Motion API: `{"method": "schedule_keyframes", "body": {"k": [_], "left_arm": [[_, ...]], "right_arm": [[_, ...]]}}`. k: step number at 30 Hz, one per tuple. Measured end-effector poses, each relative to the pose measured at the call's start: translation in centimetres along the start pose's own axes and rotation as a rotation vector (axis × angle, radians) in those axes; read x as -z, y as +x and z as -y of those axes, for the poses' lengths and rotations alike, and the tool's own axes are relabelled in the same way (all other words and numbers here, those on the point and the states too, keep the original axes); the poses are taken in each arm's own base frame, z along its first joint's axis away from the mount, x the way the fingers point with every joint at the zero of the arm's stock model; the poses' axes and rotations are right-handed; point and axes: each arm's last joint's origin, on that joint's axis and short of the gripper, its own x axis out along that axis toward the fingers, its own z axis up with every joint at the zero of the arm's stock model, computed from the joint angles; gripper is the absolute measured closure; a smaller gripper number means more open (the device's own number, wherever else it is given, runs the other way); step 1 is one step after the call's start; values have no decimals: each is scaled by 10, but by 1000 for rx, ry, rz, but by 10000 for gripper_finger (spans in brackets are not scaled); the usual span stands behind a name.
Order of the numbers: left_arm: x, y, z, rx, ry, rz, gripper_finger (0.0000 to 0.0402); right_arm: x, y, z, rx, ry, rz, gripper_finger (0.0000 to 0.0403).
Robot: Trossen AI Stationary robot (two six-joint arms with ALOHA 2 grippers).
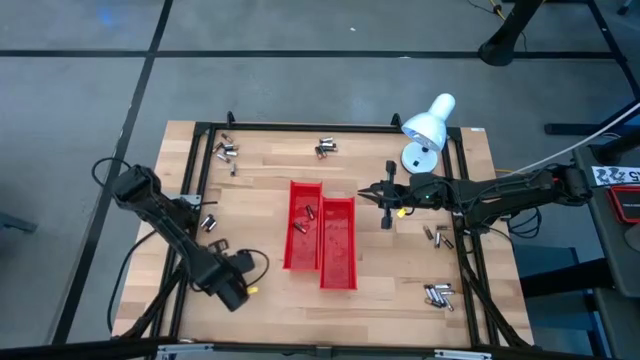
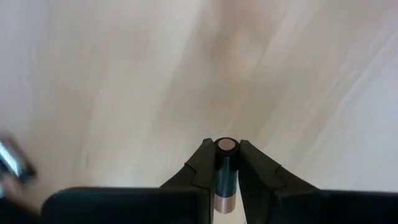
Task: Sort batteries
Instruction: Put the black battery into the left red bin
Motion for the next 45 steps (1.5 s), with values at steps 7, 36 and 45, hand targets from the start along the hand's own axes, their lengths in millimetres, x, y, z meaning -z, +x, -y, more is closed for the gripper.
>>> {"method": "schedule_keyframes", "body": {"k": [7,36,45], "left_arm": [[-58,-33,1,-9,64,256,367],[-195,-49,-71,-29,-40,569,367],[-204,-42,-91,-49,-189,540,287]], "right_arm": [[-2,0,0,4,3,16,372],[-1,0,0,3,2,13,372],[-1,0,0,3,2,10,372]]}}
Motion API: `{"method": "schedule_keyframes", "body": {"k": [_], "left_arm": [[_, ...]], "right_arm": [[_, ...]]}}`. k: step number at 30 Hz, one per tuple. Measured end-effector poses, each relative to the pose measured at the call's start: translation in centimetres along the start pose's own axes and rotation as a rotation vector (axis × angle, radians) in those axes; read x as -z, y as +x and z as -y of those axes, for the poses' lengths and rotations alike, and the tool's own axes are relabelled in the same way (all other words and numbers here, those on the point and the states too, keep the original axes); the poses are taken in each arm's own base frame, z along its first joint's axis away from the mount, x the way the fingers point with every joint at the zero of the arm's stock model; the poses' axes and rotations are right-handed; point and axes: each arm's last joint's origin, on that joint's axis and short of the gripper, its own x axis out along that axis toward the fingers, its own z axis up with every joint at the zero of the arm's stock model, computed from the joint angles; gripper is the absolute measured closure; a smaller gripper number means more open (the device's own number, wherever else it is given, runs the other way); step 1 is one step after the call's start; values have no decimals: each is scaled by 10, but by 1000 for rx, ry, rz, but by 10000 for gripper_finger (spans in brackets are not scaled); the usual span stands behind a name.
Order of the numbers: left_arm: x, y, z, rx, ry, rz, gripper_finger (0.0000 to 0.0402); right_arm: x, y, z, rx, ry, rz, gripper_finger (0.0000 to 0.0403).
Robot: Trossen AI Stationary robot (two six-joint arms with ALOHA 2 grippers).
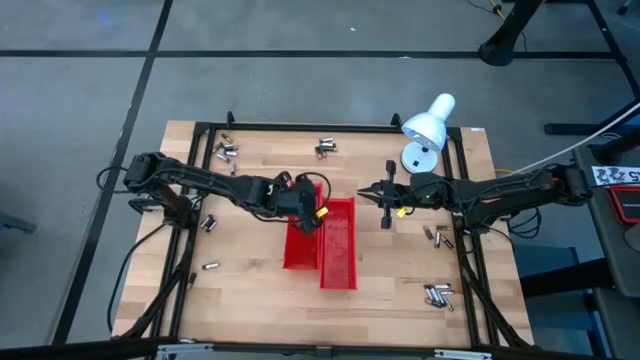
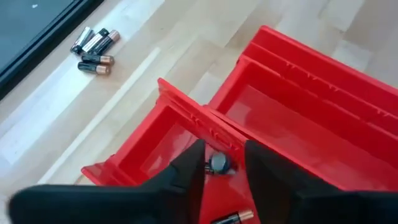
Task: Sort batteries
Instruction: Put the black battery into the left red bin
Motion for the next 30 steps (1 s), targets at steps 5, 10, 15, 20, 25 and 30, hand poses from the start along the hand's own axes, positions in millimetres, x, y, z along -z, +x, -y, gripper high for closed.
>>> {"method": "schedule_keyframes", "body": {"k": [5,10,15,20,25,30], "left_arm": [[1,3,-6,6,28,-50,250],[6,-12,-20,4,34,-226,241],[31,-48,-30,-90,32,-441,248],[64,-80,-26,-220,10,-664,254],[89,-96,-10,-268,-193,-760,254],[125,-96,0,-316,-266,-864,258]], "right_arm": [[0,0,0,-1,0,-1,372],[0,0,0,-1,0,-3,372],[1,0,0,-2,-2,-7,372],[2,0,0,-5,-7,-18,372],[2,0,0,-5,-10,-17,372],[2,0,-1,-5,-14,-17,372]]}}
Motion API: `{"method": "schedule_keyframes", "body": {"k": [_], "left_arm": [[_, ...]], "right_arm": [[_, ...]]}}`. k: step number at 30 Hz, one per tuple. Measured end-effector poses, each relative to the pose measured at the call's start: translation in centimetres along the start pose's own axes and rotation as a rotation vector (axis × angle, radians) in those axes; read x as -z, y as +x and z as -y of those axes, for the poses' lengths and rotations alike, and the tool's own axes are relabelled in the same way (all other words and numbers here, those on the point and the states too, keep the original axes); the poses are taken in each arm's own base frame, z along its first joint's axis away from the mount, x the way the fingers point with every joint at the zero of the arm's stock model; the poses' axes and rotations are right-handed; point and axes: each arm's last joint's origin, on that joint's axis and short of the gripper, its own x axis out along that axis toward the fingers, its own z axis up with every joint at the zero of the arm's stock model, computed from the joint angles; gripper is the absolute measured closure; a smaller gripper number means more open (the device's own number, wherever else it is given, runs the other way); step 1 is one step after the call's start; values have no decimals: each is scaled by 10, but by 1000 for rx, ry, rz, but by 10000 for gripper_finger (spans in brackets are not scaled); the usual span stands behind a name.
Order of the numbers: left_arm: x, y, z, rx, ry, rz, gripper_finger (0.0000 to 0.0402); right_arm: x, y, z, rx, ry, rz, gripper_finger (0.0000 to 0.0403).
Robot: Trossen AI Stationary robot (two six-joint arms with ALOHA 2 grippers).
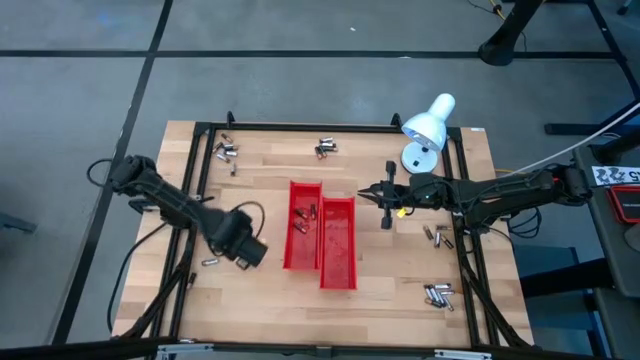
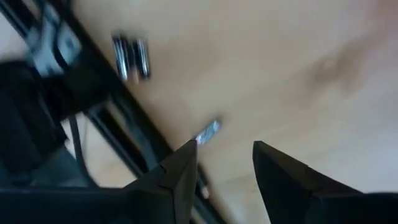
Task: Sort batteries
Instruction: Put the black battery into the left red bin
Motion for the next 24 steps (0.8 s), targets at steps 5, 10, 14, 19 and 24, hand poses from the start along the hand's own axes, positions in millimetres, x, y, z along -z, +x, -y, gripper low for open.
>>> {"method": "schedule_keyframes", "body": {"k": [5,10,14,19,24], "left_arm": [[21,36,3,-12,24,-143,258],[35,68,4,-17,-55,-282,258],[45,86,2,-22,-97,-322,258],[54,97,-1,-49,-138,-332,258],[60,106,-3,-60,-158,-339,258]], "right_arm": [[2,3,-1,-2,-1,-7,372],[3,14,-3,6,3,20,372],[7,26,-7,7,0,23,372],[14,36,-11,3,-37,9,372],[13,37,-10,10,-37,27,372]]}}
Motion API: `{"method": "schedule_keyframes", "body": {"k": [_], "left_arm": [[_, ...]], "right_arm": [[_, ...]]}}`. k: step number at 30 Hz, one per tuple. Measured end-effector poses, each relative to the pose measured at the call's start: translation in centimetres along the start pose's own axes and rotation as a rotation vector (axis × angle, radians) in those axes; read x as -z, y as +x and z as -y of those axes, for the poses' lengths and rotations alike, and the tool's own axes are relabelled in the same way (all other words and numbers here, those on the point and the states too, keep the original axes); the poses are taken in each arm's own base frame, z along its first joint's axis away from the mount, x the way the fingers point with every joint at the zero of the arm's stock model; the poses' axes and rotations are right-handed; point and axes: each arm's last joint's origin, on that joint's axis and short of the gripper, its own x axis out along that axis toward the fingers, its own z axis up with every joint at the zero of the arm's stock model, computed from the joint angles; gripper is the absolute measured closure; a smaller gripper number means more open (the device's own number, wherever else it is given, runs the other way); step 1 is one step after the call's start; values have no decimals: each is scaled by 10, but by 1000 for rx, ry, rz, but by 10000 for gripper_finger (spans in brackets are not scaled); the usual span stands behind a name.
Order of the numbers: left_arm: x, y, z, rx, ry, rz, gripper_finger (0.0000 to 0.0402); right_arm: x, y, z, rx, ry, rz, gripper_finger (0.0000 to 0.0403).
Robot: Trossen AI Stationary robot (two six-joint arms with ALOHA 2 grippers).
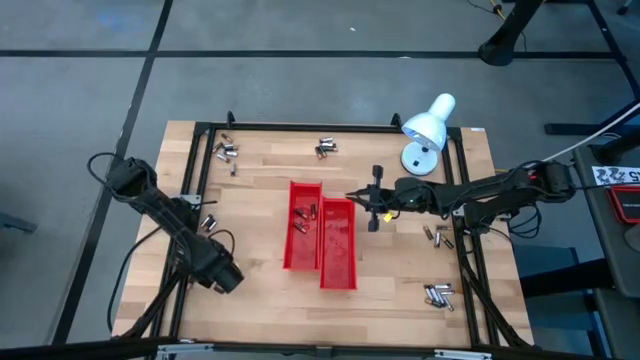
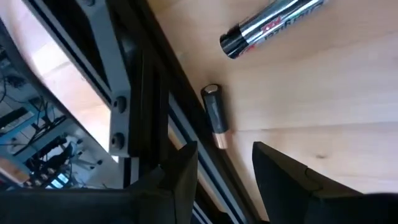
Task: Sort batteries
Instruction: Put the black battery into the left red bin
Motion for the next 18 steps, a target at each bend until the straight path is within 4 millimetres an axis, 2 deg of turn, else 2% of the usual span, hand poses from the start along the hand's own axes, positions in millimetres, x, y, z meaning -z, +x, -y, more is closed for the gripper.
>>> {"method": "schedule_keyframes", "body": {"k": [18], "left_arm": [[-6,30,0,68,46,-23,258]], "right_arm": [[0,0,0,2,1,4,372]]}}
